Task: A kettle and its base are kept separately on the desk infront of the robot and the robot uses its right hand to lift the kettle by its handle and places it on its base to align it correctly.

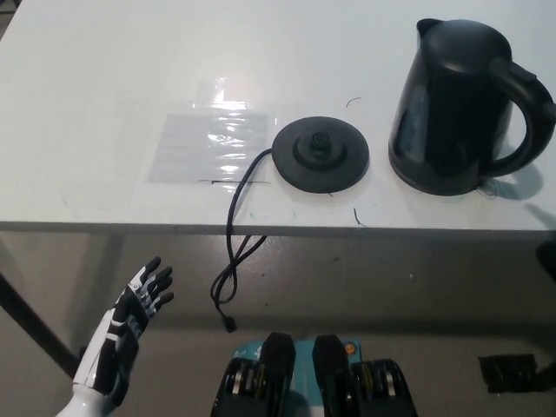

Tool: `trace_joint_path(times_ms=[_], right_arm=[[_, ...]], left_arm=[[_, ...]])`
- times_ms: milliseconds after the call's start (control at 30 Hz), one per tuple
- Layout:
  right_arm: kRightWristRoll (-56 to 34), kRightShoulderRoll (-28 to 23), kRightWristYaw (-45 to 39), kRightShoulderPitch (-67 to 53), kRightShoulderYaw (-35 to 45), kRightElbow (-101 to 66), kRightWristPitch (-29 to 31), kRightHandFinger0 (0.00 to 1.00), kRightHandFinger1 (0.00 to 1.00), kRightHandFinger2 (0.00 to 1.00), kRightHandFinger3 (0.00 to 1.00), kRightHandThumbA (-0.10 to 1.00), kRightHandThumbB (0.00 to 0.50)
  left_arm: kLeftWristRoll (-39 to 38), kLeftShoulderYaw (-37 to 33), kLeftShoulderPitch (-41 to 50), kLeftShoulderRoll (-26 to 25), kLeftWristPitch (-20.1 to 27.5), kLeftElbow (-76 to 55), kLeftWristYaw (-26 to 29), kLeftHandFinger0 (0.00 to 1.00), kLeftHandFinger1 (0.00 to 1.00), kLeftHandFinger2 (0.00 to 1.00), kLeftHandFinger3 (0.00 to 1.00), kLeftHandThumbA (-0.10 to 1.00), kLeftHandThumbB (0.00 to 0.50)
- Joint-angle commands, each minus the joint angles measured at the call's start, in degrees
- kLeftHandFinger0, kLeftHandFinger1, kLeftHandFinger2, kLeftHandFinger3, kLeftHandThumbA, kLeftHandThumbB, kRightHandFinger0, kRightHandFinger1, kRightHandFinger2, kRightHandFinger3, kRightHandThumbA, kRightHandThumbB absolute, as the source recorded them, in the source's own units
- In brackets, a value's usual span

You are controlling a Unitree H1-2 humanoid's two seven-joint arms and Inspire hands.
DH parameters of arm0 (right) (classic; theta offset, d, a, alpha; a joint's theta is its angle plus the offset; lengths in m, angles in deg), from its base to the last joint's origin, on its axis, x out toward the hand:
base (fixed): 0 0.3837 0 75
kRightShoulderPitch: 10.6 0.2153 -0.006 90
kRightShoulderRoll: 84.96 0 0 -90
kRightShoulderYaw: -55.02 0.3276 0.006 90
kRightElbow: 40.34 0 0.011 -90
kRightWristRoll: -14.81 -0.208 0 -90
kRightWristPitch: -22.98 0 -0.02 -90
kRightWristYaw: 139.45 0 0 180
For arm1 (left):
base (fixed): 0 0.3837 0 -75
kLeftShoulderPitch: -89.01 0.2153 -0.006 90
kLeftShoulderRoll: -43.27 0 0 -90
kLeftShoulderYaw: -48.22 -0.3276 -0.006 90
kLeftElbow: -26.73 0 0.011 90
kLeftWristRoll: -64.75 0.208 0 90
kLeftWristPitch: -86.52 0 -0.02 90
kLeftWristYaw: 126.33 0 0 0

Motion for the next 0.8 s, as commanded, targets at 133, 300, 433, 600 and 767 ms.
trace_joint_path(times_ms=[133, 300, 433, 600, 767], right_arm=[[-4.0, 0.5, -4.1, 6.1, -0.9, 7.9, -1.1, 1.00, 1.00, 1.00, 1.00, 0.94, 0.362], [-1.9, 1.1, -3.3, 7.3, -2.3, 10.6, -1.0, 1.00, 1.00, 1.00, 1.00, 0.94, 0.380], [-0.9, 1.3, -2.9, 7.2, -3.2, 12.0, -1.2, 1.00, 1.00, 1.00, 1.00, 0.95, 0.370], [-0.1, 1.6, -2.6, 7.0, -4.0, 13.0, -2.2, 1.00, 1.00, 1.00, 1.00, 0.94, 0.332], [0.2, 1.5, -2.5, 7.4, -4.3, 14.6, -2.9, 1.00, 1.00, 1.00, 1.00, 0.96, 0.337]], left_arm=[[0.6, 0.0, -0.3, -1.0, 1.4, -1.6, -0.6, 1.00, 1.00, 1.00, 1.00, 1.00, 0.000], [-0.4, 0.3, -0.4, -1.4, 2.5, -0.9, -1.3, 1.00, 1.00, 1.00, 1.00, 1.00, 0.000], [-0.8, 0.1, -0.7, -1.4, 2.3, -0.7, -1.6, 1.00, 1.00, 1.00, 1.00, 1.00, 0.010], [-0.8, 0.0, -0.6, -1.6, 2.4, -0.8, -1.7, 1.00, 1.00, 1.00, 1.00, 1.00, 0.000], [-0.7, 0.2, -1.3, -1.7, 2.0, -0.8, -1.7, 1.00, 1.00, 1.00, 1.00, 1.00, 0.000]])
